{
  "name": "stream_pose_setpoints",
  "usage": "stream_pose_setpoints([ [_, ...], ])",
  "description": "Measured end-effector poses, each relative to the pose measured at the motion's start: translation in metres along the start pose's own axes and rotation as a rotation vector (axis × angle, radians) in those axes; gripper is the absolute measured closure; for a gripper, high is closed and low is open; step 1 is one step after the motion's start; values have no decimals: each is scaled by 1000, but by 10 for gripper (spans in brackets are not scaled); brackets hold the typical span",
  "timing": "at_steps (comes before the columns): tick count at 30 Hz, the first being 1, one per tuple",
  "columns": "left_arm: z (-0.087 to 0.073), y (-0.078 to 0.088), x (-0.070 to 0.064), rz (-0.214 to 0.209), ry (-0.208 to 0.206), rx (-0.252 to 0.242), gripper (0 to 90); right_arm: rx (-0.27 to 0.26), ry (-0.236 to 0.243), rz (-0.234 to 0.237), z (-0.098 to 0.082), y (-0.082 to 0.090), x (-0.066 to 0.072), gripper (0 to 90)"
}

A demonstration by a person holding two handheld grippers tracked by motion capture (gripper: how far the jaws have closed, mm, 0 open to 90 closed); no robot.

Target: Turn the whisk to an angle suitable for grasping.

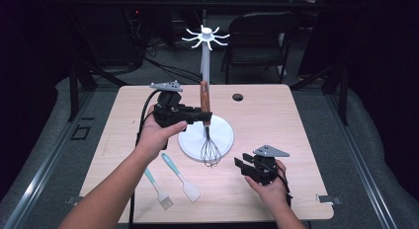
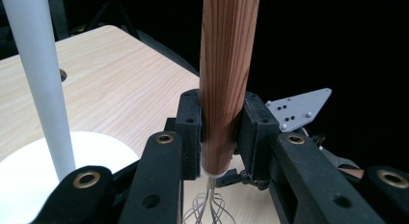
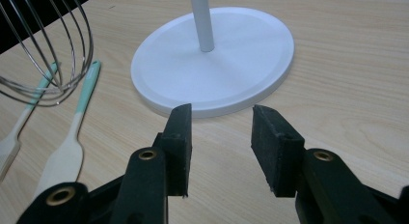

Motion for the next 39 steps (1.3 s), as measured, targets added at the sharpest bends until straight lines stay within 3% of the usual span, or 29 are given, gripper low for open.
stream_pose_setpoints([
  [10, 23, -5, -3, 22, -35, 12, 728, 6, 6, 0, -2, 0, -1, 596],
  [16, 51, -5, -14, 15, -58, -8, 728, 3, -11, -7, -5, 1, -4, 595],
  [22, 65, 1, -18, 9, -62, -24, 728, -4, -6, -8, -5, 5, -4, 591],
  [33, 79, 3, -6, -6, -10, -42, 728, 7, 7, -20, -8, 6, 0, 588],
  [39, 77, 2, 6, 16, 4, -53, 726, 9, 7, -12, -9, 4, 1, 588],
])
Point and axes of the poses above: each handheld gripper's, and its own axes: y roughly backward along the jaws, z roughly out of its top, x roughly to its left, the point moved 3 cm from there along -y, roughly forward along the jaws, and after that the axes turned 11 degrees about y, right-handed, at the moved point
